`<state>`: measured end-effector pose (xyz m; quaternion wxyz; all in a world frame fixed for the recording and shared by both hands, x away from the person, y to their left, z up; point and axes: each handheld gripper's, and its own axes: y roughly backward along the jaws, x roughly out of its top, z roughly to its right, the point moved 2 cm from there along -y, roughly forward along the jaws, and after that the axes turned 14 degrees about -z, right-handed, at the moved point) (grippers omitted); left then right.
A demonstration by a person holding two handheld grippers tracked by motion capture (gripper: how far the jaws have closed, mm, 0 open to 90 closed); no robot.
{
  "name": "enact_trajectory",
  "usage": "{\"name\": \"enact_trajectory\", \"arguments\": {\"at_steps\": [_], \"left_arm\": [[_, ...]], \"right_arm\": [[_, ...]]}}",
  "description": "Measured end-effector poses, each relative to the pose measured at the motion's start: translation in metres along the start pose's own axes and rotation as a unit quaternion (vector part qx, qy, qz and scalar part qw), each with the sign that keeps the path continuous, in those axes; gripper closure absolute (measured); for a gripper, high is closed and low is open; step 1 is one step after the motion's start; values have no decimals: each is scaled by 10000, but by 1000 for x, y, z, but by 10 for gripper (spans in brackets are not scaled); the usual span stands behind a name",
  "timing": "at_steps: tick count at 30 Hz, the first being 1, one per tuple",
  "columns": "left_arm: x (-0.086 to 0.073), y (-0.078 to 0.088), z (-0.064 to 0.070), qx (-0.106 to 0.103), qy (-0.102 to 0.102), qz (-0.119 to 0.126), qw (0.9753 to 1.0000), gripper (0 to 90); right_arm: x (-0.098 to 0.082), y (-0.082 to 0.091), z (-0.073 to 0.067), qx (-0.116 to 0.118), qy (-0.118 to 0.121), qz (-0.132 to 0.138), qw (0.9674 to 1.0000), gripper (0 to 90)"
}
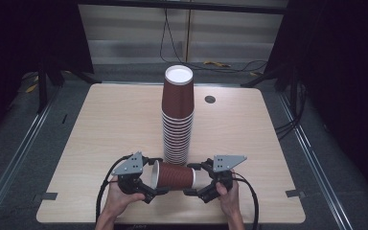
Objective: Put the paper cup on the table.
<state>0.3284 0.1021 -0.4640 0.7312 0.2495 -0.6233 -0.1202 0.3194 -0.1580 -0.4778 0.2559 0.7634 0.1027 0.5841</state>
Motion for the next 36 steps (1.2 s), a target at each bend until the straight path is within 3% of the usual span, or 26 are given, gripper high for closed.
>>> {"name": "enact_trajectory", "arguments": {"at_steps": [6,8,11,16,17,18,19,20,21,22,23,24,25,26,28,29,32,33,35,36], "left_arm": [[-3,5,-3,176,50,-147,9997,66],[-4,7,-4,190,64,-212,9996,66],[-6,10,-5,231,79,-254,9994,65],[-9,19,-5,352,161,-307,9988,65],[-10,23,-6,410,158,-340,9985,65],[-10,23,-6,410,158,-340,9985,65],[-11,25,-7,423,190,-348,9983,65],[-12,29,-8,513,207,-429,9975,65],[-12,29,-8,513,207,-429,9975,65],[-12,31,-8,535,225,-426,9974,65],[-12,34,-9,579,237,-439,9971,65],[-13,38,-10,615,243,-478,9967,65],[-13,38,-10,615,243,-478,9967,65],[-12,41,-11,633,253,-471,9966,65],[-13,45,-13,701,297,-507,9958,65],[-13,47,-14,723,312,-519,9955,65],[-15,52,-17,764,392,-596,9945,64],[-15,52,-17,759,449,-559,9945,64],[-17,55,-19,804,440,-666,9936,63],[-18,56,-20,819,513,-670,9931,64]], "right_arm": [[-7,6,1,-340,-167,166,9991,131],[-11,10,1,-649,-236,328,9971,131],[-12,13,2,-766,-289,417,9958,130],[-18,20,2,-1162,-550,660,9895,130],[-21,24,3,-1392,-658,743,9853,131],[-21,24,3,-1392,-658,743,9853,131],[-22,25,4,-1561,-732,785,9819,130],[-25,28,6,-1865,-865,840,9750,130],[-27,29,7,-1957,-945,828,9726,131],[-27,29,7,-1957,-945,828,9726,131],[-27,30,8,-2092,-991,823,9694,131],[-28,31,9,-2460,-1092,815,9596,130],[-28,31,9,-2460,-1092,815,9596,130],[-28,31,9,-2594,-1150,837,9552,130],[-29,32,11,-2946,-1230,871,9437,130],[-30,32,10,-3156,-1312,894,9355,131],[-33,33,10,-3433,-1320,992,9246,131],[-35,33,10,-3559,-1352,1030,9189,132],[-38,32,10,-3739,-1388,1084,9106,132],[-39,32,10,-3889,-1412,1134,9033,132]]}}
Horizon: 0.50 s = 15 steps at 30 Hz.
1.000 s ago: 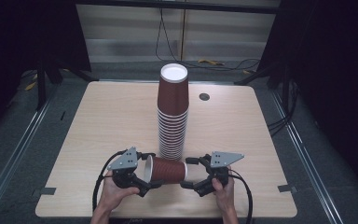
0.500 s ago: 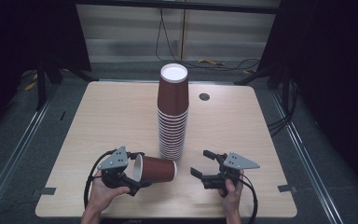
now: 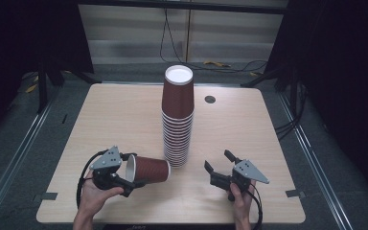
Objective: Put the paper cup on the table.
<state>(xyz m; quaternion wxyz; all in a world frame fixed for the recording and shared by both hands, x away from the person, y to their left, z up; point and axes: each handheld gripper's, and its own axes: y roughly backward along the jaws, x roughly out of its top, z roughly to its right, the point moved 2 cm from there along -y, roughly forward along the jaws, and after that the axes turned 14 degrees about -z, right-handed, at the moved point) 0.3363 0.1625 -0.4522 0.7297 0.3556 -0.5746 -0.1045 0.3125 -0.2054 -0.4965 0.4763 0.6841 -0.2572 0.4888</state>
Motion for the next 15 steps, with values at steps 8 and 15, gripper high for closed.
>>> {"name": "enact_trajectory", "arguments": {"at_steps": [8,15], "left_arm": [[-5,12,-15,292,203,-165,9992,64],[0,10,-26,466,327,-577,9967,62]], "right_arm": [[-7,-2,1,-547,49,248,9982,133],[-9,0,0,-717,134,488,9961,130]]}}
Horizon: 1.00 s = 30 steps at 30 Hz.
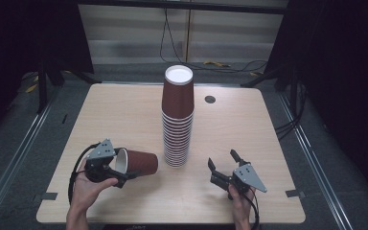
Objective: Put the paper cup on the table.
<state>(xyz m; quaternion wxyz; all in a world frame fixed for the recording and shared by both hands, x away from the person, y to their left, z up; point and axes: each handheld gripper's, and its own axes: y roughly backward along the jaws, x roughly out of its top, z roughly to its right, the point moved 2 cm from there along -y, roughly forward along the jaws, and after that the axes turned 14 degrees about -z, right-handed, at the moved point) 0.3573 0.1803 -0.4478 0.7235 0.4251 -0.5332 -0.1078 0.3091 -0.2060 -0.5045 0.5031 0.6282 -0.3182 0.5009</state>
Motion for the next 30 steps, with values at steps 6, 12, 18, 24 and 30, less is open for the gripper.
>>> {"name": "enact_trajectory", "arguments": {"at_steps": [6,12,18,24,30], "left_arm": [[10,3,-10,39,83,-239,9997,62],[27,6,-26,139,210,-554,9981,60],[34,8,-40,268,352,-715,9965,58],[38,2,-49,442,335,-1189,9914,56],[50,-1,-54,505,249,-1453,9878,54]], "right_arm": [[-2,4,0,-26,3,231,9997,128],[-2,4,0,-16,6,259,9997,132],[-2,4,0,26,-9,270,9996,134],[-2,5,0,28,-2,289,9996,135],[-2,5,0,44,-6,285,9996,135]]}}
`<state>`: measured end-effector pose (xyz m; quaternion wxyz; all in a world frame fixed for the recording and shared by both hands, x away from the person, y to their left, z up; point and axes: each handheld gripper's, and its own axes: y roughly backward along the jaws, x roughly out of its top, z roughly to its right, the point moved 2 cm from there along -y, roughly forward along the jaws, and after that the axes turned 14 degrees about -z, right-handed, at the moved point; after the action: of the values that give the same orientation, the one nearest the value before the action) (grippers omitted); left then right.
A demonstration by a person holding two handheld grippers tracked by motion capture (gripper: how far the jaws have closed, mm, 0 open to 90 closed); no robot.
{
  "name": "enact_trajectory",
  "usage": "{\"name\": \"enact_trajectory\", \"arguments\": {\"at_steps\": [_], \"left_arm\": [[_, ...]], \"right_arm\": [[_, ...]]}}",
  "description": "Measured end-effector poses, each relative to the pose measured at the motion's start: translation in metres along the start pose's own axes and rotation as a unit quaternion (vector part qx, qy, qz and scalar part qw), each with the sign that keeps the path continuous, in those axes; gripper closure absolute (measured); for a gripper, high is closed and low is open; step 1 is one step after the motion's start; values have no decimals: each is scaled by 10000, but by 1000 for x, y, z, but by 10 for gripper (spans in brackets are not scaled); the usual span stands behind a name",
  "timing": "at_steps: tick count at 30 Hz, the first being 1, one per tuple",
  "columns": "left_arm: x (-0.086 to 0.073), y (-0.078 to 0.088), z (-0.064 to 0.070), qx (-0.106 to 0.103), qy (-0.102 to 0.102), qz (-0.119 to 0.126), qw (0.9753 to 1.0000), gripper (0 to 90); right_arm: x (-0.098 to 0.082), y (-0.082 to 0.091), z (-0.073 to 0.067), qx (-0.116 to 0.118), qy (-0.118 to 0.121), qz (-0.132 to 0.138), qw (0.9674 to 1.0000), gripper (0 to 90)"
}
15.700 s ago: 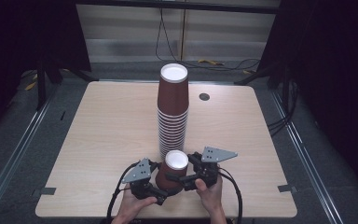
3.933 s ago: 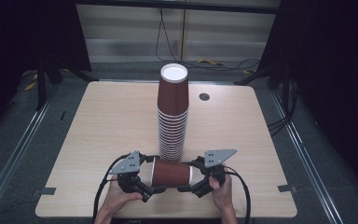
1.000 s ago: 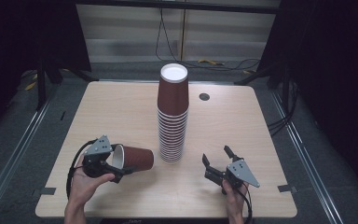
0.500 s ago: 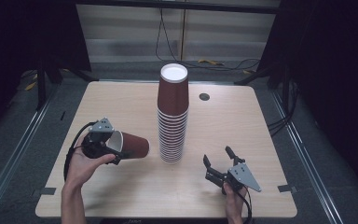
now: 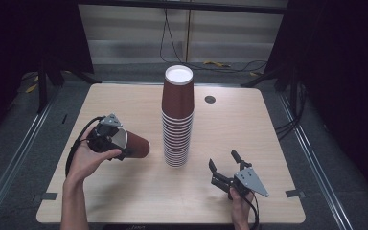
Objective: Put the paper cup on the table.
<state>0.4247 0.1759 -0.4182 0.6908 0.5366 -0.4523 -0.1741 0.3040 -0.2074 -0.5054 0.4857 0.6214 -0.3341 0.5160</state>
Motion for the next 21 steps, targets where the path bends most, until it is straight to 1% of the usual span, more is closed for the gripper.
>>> {"name": "enact_trajectory", "arguments": {"at_steps": [1,2,3,4,5,6,7,8,9,10,13,14,16,17,19,20,21], "left_arm": [[3,0,-1,0,-41,-100,9999,54],[6,-1,-1,15,-46,-104,9999,53],[9,-1,-2,-10,-98,-197,9998,53],[10,-1,-3,15,-184,-294,9994,52],[12,0,-5,-13,-197,-317,9993,51],[12,0,-6,-29,-139,-352,9993,51],[13,0,-8,9,-155,-448,9989,51],[13,-1,-8,36,-147,-488,9987,50],[13,-1,-10,99,-200,-599,9980,50],[13,-1,-12,101,-220,-669,9975,50],[14,-1,-16,181,-278,-946,9950,49],[14,-1,-16,187,-306,-969,9946,49],[15,-5,-16,108,-229,-1072,9939,48],[16,-6,-18,177,-339,-1216,9918,48],[17,-9,-20,255,-238,-1296,9909,46],[17,-11,-21,276,-270,-1353,9900,46],[17,-13,-21,276,-244,-1378,9898,45]], "right_arm": [[0,0,0,6,1,-1,10000,137],[0,0,0,14,7,-1,10000,142],[0,0,0,13,8,-12,10000,142],[0,0,0,32,15,-12,10000,142],[0,0,1,39,36,-16,10000,141],[0,0,0,47,31,-10,10000,140],[0,0,0,48,16,-14,10000,140],[0,0,1,47,32,-8,10000,141],[0,0,0,53,23,-12,10000,140],[0,0,0,65,31,-2,10000,140],[0,0,0,82,29,-4,10000,139],[0,0,1,84,31,-4,10000,139],[0,0,1,84,32,-4,10000,139],[0,0,1,83,36,-3,10000,139],[0,0,1,84,37,-3,10000,139],[0,0,1,85,33,-2,10000,139],[0,0,1,85,38,-2,10000,139]]}}
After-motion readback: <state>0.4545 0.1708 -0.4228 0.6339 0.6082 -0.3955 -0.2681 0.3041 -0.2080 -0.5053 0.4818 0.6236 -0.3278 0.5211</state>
